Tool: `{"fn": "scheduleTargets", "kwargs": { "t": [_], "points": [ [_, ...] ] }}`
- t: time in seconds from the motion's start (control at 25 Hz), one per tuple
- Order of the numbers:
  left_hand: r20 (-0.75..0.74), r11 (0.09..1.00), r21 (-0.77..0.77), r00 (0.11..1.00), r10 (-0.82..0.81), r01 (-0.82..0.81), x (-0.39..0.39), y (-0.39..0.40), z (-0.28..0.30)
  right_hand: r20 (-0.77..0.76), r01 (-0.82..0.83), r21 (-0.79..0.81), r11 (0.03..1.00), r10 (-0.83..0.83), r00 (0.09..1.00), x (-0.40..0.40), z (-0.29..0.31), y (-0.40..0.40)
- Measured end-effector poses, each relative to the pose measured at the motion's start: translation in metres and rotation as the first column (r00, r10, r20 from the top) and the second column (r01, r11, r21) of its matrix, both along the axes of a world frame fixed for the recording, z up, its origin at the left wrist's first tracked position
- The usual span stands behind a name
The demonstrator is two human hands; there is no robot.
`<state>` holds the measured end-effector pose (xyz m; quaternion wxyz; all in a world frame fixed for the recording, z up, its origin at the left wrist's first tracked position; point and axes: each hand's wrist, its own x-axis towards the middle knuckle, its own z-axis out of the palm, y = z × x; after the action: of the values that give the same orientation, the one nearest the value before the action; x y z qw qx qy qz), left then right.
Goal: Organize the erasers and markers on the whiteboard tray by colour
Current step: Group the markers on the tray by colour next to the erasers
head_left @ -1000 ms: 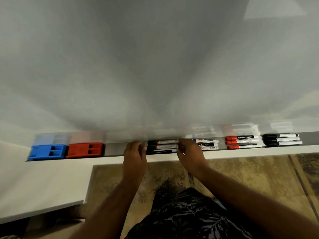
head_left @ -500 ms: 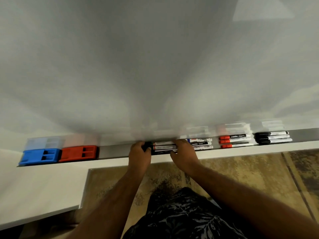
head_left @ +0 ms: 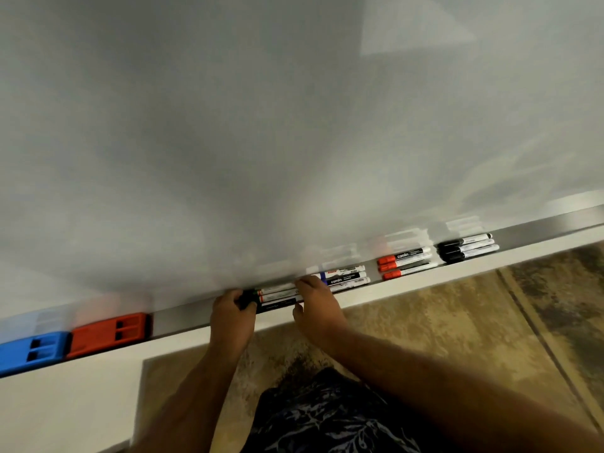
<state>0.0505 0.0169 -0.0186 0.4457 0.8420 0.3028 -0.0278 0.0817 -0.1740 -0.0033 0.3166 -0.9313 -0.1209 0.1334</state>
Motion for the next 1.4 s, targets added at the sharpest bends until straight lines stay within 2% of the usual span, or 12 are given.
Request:
{"fn": "scheduleTargets", "kwargs": {
  "t": [0.16,0.32,0.44,0.52,0.6,0.68,0.8,0.92,1.12,1.24,1.4],
  "points": [
    [-0.008,0.999,-0.040,1.000,0.024,-0.024,-0.001,0.004,0.000,0.042,-0.048,0.019,0.999,0.047,0.998,-0.006,0.003,-0.007],
    [0.070,0.998,-0.017,0.996,0.059,-0.058,-0.015,0.024,0.009,0.069,-0.162,-0.019,0.987,0.162,0.984,-0.008,0.006,-0.009],
    [0.174,0.972,0.190,0.979,0.109,-0.142,-0.032,0.060,0.022,0.101,-0.273,-0.039,0.961,0.276,0.956,-0.006,0.006,-0.002],
    [0.188,0.926,0.318,0.971,0.147,-0.202,-0.043,0.088,0.031,0.119,-0.321,-0.042,0.946,0.324,0.939,-0.007,0.005,0.001],
    [0.083,0.855,0.440,0.960,0.268,-0.277,-0.058,0.125,0.038,0.136,-0.367,-0.043,0.929,0.370,0.919,-0.010,0.003,0.012],
    [-0.076,0.813,0.521,0.935,0.346,-0.258,-0.070,0.160,0.038,0.129,-0.404,-0.046,0.913,0.407,0.904,-0.012,0.000,0.019],
    [-0.198,0.854,0.480,0.924,0.327,-0.200,-0.081,0.192,0.035,0.113,-0.438,-0.047,0.898,0.440,0.891,-0.012,0.002,0.025],
    [-0.162,0.848,0.509,0.950,0.267,-0.151,-0.081,0.188,0.030,0.096,-0.427,-0.046,0.903,0.429,0.898,-0.006,0.007,0.024],
    [-0.039,0.866,0.499,0.998,0.046,-0.021,-0.071,0.111,0.012,0.053,-0.421,-0.048,0.906,0.423,0.904,0.002,0.009,0.020],
    [0.008,0.897,0.442,0.999,0.032,-0.032,-0.063,0.079,0.005,0.039,-0.418,-0.048,0.907,0.420,0.907,0.004,0.010,0.020],
    [0.023,0.921,0.388,0.999,0.023,-0.030,-0.059,0.082,0.004,0.017,-0.413,-0.029,0.910,0.414,0.910,0.005,0.010,0.027]
  ]
}}
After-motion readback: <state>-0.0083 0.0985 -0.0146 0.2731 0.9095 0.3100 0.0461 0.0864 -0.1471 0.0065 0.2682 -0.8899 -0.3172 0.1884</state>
